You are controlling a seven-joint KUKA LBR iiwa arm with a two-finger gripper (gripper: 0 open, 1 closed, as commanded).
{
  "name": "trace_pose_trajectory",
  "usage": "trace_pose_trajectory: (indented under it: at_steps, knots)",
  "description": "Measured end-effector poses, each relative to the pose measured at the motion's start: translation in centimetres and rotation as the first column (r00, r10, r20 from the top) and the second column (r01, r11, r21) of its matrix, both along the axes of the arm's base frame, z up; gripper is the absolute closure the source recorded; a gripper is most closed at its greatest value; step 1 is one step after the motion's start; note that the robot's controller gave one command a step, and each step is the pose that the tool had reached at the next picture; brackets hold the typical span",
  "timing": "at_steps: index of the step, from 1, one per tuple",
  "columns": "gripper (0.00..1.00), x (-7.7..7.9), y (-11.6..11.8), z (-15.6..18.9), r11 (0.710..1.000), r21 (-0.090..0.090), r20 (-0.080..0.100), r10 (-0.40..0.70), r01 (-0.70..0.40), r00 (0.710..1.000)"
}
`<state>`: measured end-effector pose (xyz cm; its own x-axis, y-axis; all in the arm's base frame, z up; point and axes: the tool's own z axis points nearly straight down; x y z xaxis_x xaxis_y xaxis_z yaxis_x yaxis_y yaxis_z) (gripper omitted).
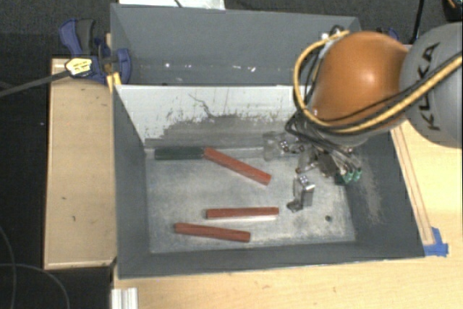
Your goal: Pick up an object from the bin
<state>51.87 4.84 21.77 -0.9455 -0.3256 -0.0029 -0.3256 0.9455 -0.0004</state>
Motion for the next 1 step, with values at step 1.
trace_pose_trajectory:
  at_steps: [1]
  knots:
    - [0.00,5.73,-0.59,-14.99,0.937,-0.001,-0.006,-0.350,0.350,0.937]
